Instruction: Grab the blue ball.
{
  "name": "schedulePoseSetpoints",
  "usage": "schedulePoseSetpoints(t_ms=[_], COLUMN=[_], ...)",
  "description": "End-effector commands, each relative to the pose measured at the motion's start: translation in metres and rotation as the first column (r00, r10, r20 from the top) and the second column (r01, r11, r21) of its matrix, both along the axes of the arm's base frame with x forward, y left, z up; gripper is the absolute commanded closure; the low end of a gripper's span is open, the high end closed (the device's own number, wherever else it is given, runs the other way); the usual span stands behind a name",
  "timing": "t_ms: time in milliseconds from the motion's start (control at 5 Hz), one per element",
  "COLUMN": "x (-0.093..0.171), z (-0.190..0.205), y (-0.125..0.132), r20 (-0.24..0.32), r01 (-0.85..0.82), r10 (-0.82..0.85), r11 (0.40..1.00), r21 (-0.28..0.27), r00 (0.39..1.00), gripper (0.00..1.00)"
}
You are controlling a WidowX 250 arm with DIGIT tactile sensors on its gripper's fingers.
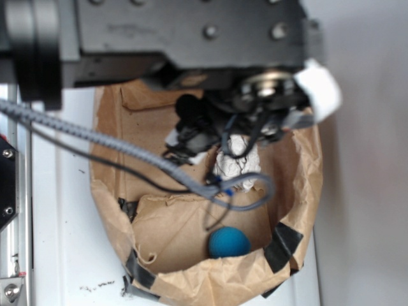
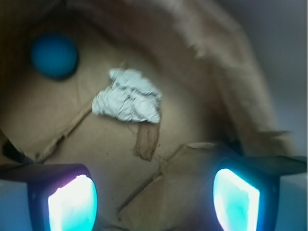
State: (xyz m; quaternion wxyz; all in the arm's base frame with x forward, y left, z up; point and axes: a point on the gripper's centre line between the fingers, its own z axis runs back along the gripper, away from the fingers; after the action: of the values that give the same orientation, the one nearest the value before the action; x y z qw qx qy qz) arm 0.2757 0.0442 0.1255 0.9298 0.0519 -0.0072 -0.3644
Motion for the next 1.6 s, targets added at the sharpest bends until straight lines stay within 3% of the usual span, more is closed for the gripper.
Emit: schedulePoseSetpoints(t_ms=[0,200,400,800,1000,1400], x=[-0.001,0.007,0.009,0.009,0.001,-0.006], z=[-0.021,-0.008,0.012,0.012,-0.002,-0.032], y=[-0.037,-0.056,-0.064,-0.064,-0.054,-0.069], r20=[0.027,0.095,0.127,0.127,0.210,0.176], r01=[0.302,0.392,0.420,0.420,0.572,0.691], r10=[-0.301,-0.380,-0.401,-0.401,-0.532,-0.670], r11=[0.946,0.889,0.872,0.872,0.750,0.680], r21=[-0.116,-0.237,-0.251,-0.251,-0.332,-0.246], r00=[0.953,0.920,0.907,0.907,0.820,0.721], gripper=[0.00,0.00,0.00,0.00,0.00,0.00])
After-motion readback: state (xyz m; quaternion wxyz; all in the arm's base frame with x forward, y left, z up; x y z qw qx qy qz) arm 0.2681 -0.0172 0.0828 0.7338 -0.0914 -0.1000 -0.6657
